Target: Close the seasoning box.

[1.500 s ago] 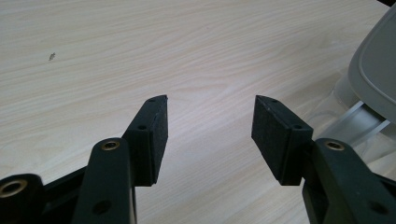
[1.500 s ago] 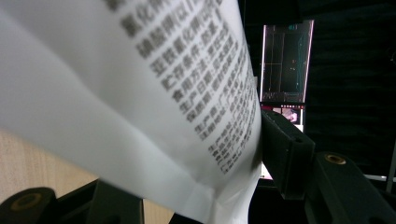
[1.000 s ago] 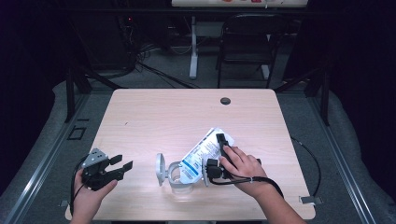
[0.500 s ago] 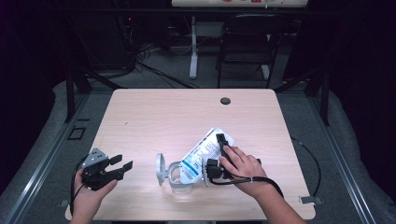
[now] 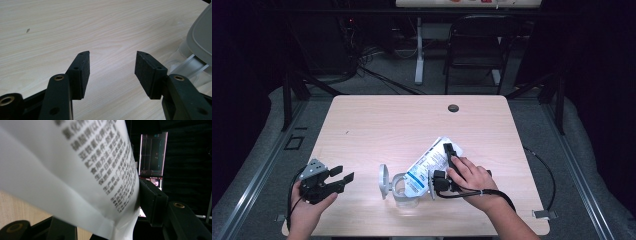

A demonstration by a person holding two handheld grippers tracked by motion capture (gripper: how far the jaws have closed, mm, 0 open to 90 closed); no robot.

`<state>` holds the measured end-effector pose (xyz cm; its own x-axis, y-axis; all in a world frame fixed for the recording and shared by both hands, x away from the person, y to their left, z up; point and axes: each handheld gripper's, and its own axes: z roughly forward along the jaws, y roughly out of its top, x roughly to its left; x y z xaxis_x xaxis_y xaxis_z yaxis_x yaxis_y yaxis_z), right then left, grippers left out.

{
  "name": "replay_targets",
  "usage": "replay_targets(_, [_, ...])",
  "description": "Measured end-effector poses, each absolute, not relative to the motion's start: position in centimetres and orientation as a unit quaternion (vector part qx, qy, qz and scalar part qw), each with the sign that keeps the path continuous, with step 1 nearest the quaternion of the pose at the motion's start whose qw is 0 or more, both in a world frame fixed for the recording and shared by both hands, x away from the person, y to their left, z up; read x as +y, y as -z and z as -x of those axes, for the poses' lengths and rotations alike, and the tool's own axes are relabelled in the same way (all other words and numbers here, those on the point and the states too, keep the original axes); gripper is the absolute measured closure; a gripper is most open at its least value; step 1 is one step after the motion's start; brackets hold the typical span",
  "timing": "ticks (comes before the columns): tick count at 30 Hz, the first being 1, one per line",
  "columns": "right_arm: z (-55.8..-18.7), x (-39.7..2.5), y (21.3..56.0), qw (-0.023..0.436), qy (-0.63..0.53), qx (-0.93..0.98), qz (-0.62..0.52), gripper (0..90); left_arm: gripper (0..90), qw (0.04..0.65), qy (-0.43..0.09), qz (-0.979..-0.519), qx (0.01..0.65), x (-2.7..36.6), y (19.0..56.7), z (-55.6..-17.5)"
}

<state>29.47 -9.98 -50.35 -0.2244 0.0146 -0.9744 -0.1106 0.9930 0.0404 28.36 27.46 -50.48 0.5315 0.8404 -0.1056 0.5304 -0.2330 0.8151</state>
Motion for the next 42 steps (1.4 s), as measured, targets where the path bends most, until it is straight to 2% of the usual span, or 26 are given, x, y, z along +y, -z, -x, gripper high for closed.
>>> replay_targets(42, [-29.44, -9.92, 50.12, 0.623, -0.046, 0.780, 0.036, 48.3, 46.5, 0.425, -0.181, -0.764, 0.450, 27.55, 50.48, -28.36])
